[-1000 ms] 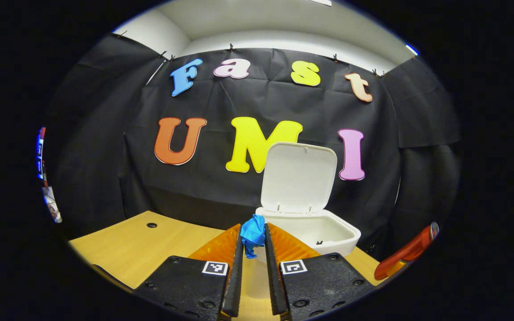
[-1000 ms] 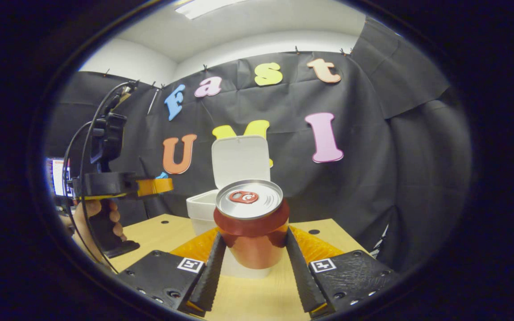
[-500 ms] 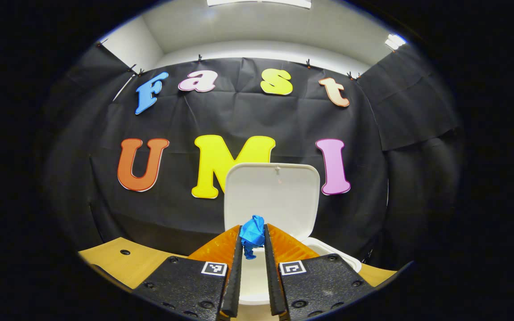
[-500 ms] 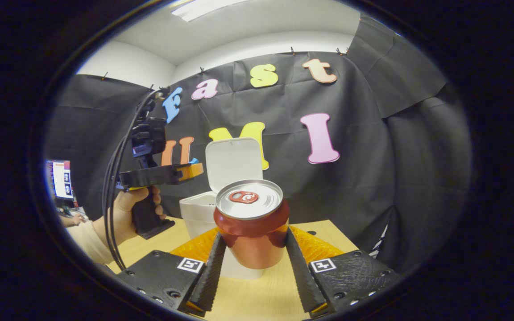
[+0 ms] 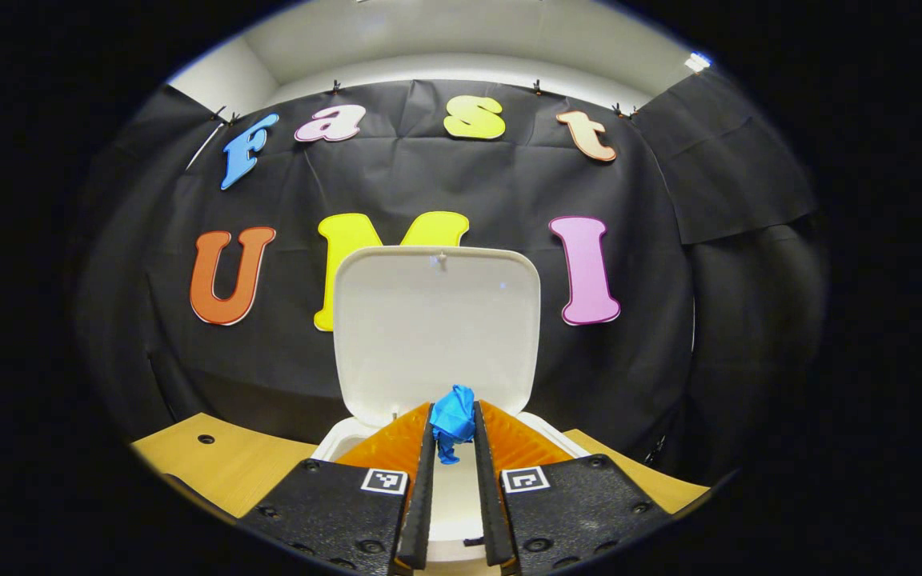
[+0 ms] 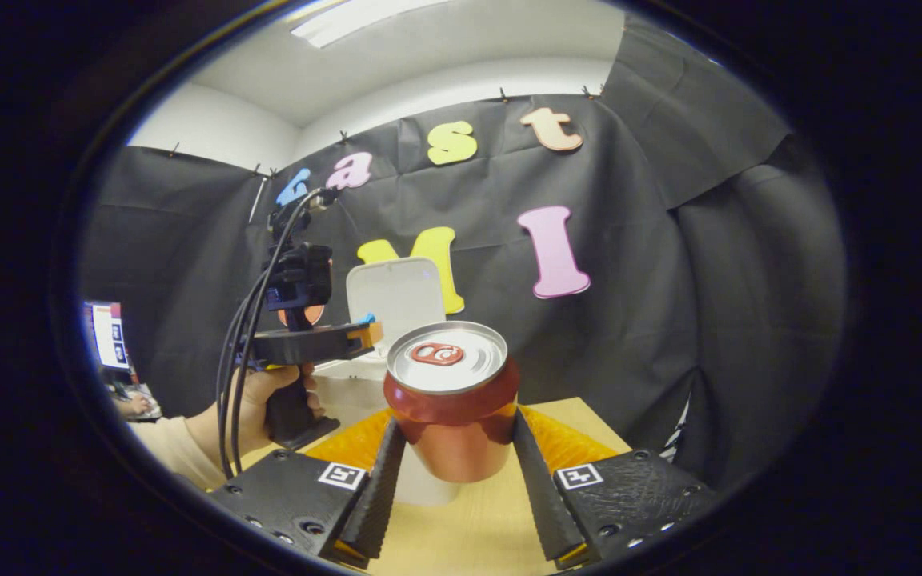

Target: Press the lid of the desktop garbage bin to open it, pick up the crumpled paper on the desktop and throw it into the bin, then pick up the pop can on the desktop and drop it into the bin, and finally close the garbage bin lid.

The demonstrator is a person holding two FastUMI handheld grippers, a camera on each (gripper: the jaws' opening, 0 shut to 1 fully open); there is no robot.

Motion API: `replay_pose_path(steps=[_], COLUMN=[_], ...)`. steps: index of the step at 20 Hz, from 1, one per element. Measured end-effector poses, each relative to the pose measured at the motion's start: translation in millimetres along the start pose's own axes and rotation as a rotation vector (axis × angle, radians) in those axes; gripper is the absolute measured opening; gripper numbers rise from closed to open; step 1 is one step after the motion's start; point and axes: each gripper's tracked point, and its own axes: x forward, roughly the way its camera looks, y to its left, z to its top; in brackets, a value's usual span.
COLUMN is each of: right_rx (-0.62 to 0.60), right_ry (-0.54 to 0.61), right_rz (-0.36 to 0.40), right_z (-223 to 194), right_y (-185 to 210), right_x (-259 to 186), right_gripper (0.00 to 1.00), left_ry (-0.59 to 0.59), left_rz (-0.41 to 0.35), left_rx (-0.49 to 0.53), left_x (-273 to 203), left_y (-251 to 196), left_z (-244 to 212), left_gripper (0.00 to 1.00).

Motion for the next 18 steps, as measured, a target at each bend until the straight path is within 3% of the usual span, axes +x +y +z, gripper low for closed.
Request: replay_pose_path(steps=[6,8,10,11,16,18], right_rx=[0.027,0.019,0.003,0.0,0.019,0.032], right_ry=[0.011,0.004,-0.003,-0.011,-0.01,0.002], right_rz=[-0.016,-0.013,-0.028,-0.037,-0.066,-0.044], right_z=[-2.1,-1.9,-1.4,0.4,-4.6,-7.9], right_y=[-11.4,-9.9,-11.8,-12.9,-9.7,4.1], right_x=[2.4,1.3,2.0,1.7,4.9,6.0], right_gripper=[0.72,0.72,0.71,0.71,0.72,0.72], left_ry=[0.088,0.103,0.094,0.09,0.016,-0.001], left_rz=[-0.017,-0.025,-0.016,-0.014,0.045,0.06], left_rx=[0.003,-0.007,-0.053,-0.061,-0.045,-0.042], left_x=[9.7,8.5,6.3,4.0,-16.6,-29.2], left_y=[-14.5,-17.8,-16.4,-16.0,6.9,13.6], left_z=[-25.2,-28.7,-28.4,-26.7,-3.2,1.4], left_gripper=[0.29,0.43,0.72,0.78,0.83,0.88])
